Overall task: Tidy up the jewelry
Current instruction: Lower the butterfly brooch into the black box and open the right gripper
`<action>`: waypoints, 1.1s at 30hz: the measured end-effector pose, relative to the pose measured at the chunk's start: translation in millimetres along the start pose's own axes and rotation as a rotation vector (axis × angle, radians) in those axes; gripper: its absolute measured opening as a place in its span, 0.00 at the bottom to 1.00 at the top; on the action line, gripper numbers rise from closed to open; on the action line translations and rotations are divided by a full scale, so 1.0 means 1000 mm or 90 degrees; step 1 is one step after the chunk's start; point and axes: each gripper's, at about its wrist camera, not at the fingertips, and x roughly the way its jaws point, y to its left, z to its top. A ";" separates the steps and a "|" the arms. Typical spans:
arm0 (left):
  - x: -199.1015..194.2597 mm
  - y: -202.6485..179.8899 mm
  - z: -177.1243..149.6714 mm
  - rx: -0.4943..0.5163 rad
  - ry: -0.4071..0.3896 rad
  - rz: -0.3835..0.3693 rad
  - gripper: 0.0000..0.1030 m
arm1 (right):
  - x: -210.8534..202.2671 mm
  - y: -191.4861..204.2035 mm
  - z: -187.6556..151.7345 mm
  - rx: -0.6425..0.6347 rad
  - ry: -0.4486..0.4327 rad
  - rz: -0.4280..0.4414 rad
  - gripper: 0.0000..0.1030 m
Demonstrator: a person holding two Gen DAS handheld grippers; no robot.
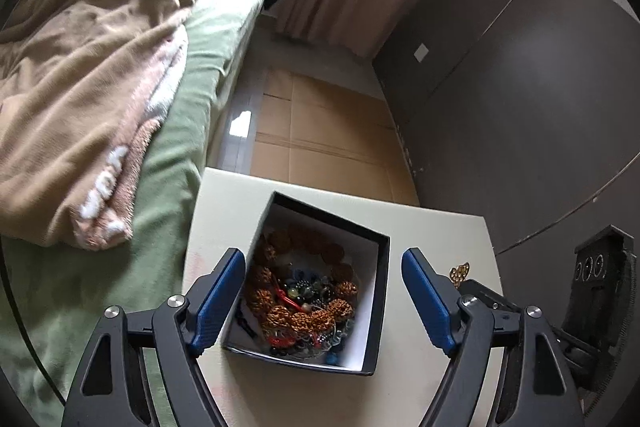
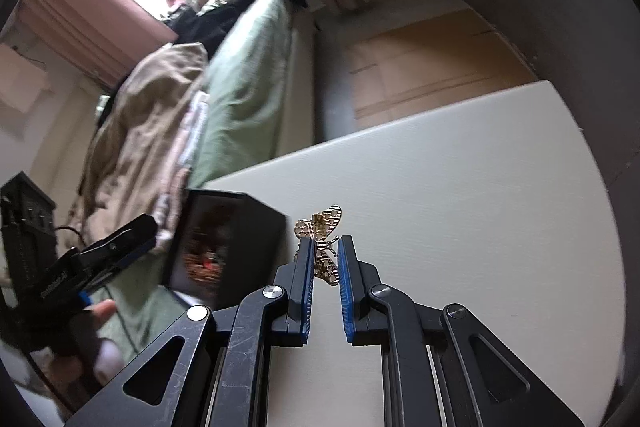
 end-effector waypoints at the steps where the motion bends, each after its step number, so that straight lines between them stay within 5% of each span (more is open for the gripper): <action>1: -0.002 0.001 0.001 0.000 -0.003 0.003 0.79 | 0.001 0.005 0.001 -0.002 -0.003 0.009 0.13; 14: -0.029 0.032 0.007 -0.049 -0.039 0.024 0.79 | 0.022 0.068 -0.001 -0.013 -0.041 0.149 0.14; 16: -0.033 0.035 0.007 -0.051 -0.044 0.033 0.79 | 0.033 0.072 0.000 -0.013 -0.016 0.158 0.26; 17: -0.033 0.036 0.007 -0.048 -0.045 0.035 0.79 | 0.038 0.072 0.000 -0.006 0.000 0.148 0.49; 18: -0.034 0.036 0.007 -0.043 -0.046 0.035 0.79 | 0.038 0.069 -0.001 0.001 -0.004 0.138 0.61; 26: -0.036 0.025 -0.003 0.001 -0.042 0.040 0.79 | 0.023 0.049 -0.008 0.003 -0.005 0.041 0.89; 31: -0.039 0.015 -0.012 0.022 -0.045 0.033 1.00 | 0.007 0.045 -0.016 -0.009 -0.007 0.009 0.95; 33: -0.041 0.009 -0.017 0.032 -0.048 0.033 1.00 | -0.002 0.042 -0.021 -0.016 -0.011 -0.002 1.00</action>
